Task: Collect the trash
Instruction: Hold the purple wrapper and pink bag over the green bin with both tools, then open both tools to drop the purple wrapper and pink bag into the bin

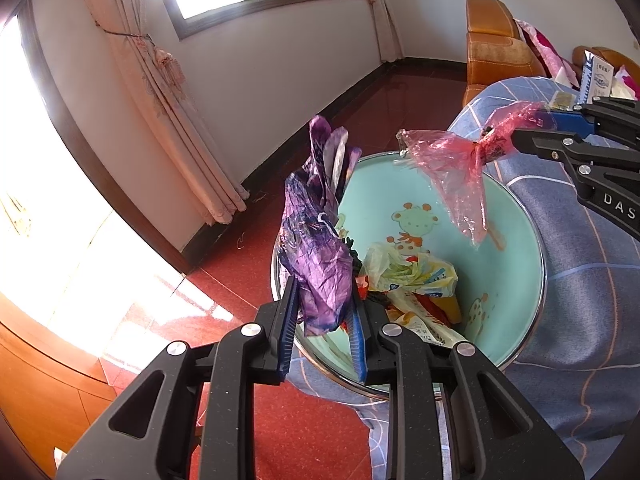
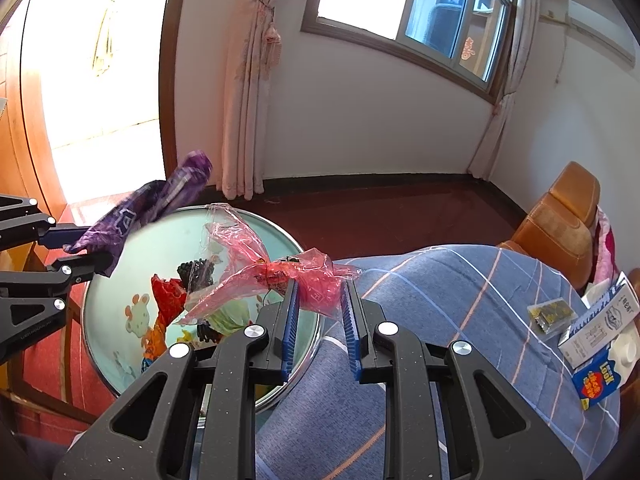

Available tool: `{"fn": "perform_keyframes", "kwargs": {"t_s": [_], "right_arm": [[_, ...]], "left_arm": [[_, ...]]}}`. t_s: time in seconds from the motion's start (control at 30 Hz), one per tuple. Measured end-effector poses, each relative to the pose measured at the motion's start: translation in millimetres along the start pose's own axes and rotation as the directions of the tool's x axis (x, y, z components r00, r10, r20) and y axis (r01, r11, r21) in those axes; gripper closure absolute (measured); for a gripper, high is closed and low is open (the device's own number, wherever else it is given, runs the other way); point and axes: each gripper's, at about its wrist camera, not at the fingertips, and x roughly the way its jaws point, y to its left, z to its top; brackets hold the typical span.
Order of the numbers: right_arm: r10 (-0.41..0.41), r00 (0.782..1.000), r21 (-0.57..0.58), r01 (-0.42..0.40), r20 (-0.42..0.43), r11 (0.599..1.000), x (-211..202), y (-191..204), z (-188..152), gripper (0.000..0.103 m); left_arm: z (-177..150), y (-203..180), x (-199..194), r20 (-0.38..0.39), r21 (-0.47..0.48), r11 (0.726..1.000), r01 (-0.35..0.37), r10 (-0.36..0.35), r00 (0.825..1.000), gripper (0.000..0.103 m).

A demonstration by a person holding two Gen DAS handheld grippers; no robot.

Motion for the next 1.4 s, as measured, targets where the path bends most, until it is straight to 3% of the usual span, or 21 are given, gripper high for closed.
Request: {"fn": "perform_keyframes", "kwargs": {"t_s": [1.03, 1.1, 1.17, 1.23, 1.3, 1.4], "right_arm": [[0.014, 1.0, -0.011, -0.014, 0.003, 1.0, -1, 7, 1, 0.08], [0.025, 1.0, -0.002, -0.025, -0.005, 1.0, 1, 6, 2, 0.076], [0.043, 0.999, 0.023, -0.043, 0.0, 0.999, 0, 4, 2, 0.055], [0.034, 0.999, 0.04, -0.034, 0.01, 0.999, -2, 0, 2, 0.055], [0.03, 0.999, 0.081, -0.031, 0.016, 0.996, -7, -8, 0, 0.053], [0.007, 0.999, 0.145, -0.012, 0.036, 0.989, -21, -22, -5, 0.049]], "left_arm": [[0, 1, -2, 0.006, -0.001, 1.0, 0.009, -0.009, 1.0, 0.08], [0, 1, -2, 0.011, -0.001, 1.0, 0.0, 0.0, 1.0, 0.073], [0, 2, -4, 0.02, -0.002, 1.0, -0.014, 0.014, 1.0, 0.051], [1, 3, -6, 0.023, -0.005, 1.0, -0.016, 0.017, 1.0, 0.049], [2, 5, -8, 0.035, -0.013, 0.999, -0.032, 0.032, 0.999, 0.038], [5, 8, -16, 0.06, -0.04, 0.999, -0.016, 0.019, 0.998, 0.034]]}}
